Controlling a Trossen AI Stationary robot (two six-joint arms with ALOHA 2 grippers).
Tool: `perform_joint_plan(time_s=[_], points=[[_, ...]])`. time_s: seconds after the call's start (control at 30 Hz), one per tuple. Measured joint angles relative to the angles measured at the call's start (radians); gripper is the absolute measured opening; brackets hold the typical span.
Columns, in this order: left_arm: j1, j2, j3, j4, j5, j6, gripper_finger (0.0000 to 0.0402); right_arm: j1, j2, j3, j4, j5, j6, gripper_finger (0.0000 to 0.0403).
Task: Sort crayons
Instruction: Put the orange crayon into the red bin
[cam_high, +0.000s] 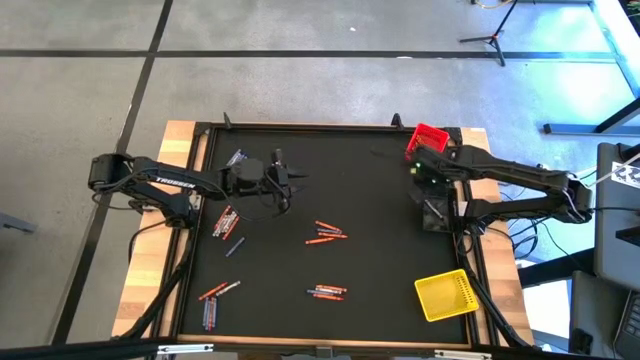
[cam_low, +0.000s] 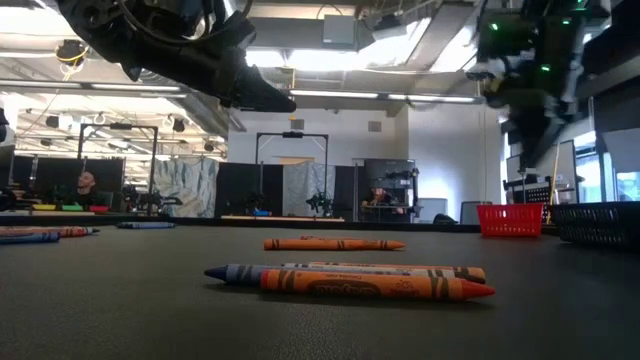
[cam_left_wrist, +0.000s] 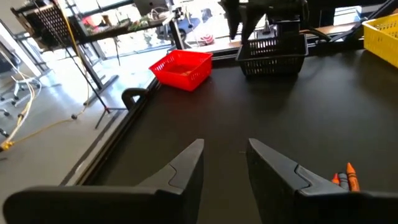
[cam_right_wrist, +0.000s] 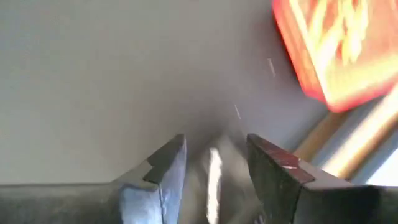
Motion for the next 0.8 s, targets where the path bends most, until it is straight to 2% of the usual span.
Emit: perform_joint_plan(time_s=[0.3,0.47,0.67,0.8], points=[[0.012,0.000,0.000,-0.013,-0.002,-0.007,0.0125,0.000,0.013,-0.103,0.647,-0.173,-0.251,0.0166],[-0.015,0.000,0.000,-0.081,0.077,-0.007,0.0126,0.055,0.035,-0.211,0.978,-0.306,-0.300,0.0166],[-0.052,0.039,0.001,-0.044,0.149,-0.016,0.0126,0.203,0.145,-0.245,1.092,-0.304,-0.335,0.0166],[-0.070,0.079,0.000,-0.034,0.161,-0.037,0.0126,0.303,0.247,-0.243,1.201,-0.297,-0.343,0.0166]])
